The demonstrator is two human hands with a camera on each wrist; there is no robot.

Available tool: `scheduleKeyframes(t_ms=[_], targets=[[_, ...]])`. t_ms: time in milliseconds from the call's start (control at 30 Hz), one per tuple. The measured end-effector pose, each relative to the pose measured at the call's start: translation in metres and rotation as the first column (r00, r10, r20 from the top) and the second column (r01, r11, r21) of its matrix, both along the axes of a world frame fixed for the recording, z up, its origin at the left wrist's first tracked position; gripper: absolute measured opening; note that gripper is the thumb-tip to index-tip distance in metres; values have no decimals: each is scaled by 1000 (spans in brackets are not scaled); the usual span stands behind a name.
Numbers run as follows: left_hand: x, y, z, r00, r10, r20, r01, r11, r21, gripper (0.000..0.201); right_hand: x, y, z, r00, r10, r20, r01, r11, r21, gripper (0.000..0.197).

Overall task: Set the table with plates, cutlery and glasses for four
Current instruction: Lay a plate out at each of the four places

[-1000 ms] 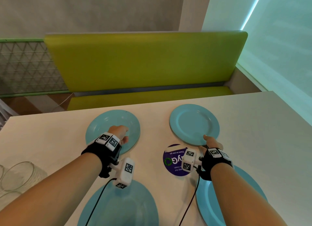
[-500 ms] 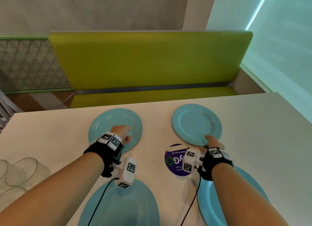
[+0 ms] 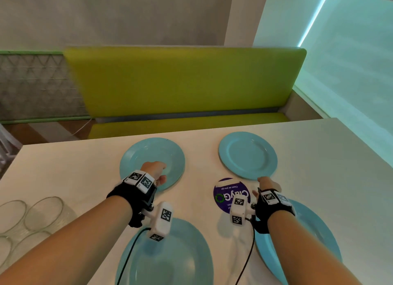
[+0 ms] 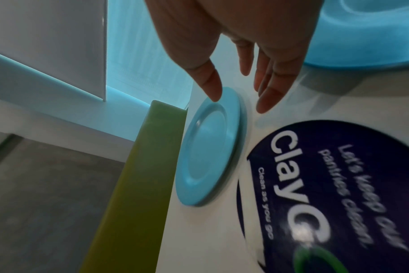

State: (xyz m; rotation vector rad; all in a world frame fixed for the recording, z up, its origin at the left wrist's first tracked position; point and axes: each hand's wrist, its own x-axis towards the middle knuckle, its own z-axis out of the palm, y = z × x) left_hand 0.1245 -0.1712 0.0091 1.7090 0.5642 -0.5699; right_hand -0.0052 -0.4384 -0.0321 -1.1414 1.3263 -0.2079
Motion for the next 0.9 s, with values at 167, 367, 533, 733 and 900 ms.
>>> scheduleKeyframes(t_ms=[167, 367, 533, 733, 900], targets=[[-26, 24, 9, 993, -116, 25, 117, 992, -49, 29, -30, 54, 24, 999, 15, -40, -19, 995, -93, 42], [-83, 90, 17, 944, -329, 28, 330, 935, -126, 19, -71, 160, 32, 994, -84, 69, 90, 992, -83, 31], [-133, 166, 15, 863, -505, 19, 504, 856, -112, 25, -109, 256, 35, 995, -23, 93, 28, 998, -49, 14], [-173, 245, 5, 608, -794, -17, 774, 588, 236, 22, -135, 331, 33, 995, 74, 63, -71, 996, -49, 23], [-180, 294, -8, 503, -854, -130, 739, 348, 578, 38, -136, 367, 22, 976, 219, -4, -219, 975, -19, 24]])
